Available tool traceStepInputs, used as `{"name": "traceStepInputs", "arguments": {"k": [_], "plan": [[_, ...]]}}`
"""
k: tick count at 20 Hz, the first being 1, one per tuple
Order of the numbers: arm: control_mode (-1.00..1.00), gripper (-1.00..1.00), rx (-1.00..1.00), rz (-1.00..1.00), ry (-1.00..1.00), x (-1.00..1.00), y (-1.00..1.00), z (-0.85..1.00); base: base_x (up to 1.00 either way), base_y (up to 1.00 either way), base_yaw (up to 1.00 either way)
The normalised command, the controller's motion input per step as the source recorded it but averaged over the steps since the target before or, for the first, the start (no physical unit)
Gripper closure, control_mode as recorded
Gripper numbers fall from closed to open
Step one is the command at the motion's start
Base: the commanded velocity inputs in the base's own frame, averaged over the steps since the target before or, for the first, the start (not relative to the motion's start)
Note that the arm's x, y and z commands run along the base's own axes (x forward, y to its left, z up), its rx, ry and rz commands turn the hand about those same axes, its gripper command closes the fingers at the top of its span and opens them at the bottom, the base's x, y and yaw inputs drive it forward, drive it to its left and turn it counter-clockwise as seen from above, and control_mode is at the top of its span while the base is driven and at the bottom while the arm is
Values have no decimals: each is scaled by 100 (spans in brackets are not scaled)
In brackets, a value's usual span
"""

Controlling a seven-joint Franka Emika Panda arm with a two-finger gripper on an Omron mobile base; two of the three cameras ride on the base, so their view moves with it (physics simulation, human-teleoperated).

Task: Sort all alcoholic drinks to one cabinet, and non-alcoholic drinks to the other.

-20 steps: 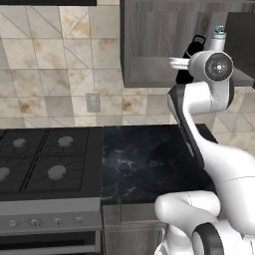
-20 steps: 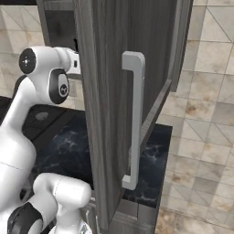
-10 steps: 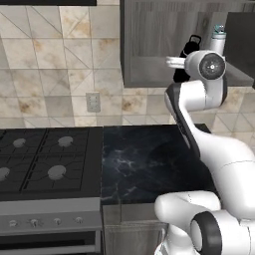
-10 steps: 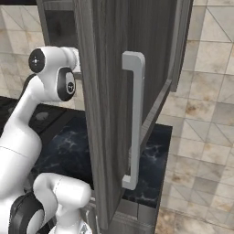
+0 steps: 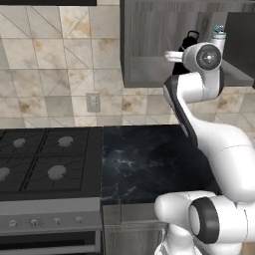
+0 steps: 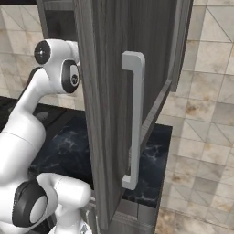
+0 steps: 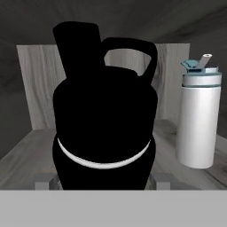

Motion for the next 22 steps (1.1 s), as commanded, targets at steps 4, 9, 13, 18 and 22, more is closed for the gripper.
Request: {"name": "traceStepInputs", "arguments": {"k": [4, 9, 13, 18, 22], "plan": [[-100, 100, 0, 0, 2, 33, -4, 0, 0, 0, 0], [-100, 100, 0, 0, 0, 31, -4, -3, 0, 0, 0], [-100, 100, 0, 0, 0, 30, -4, -7, 0, 0, 0], [-100, 100, 0, 0, 0, 30, -2, -8, 0, 0, 0], [-100, 100, 0, 0, 0, 30, -1, -8, 0, 0, 0]]}}
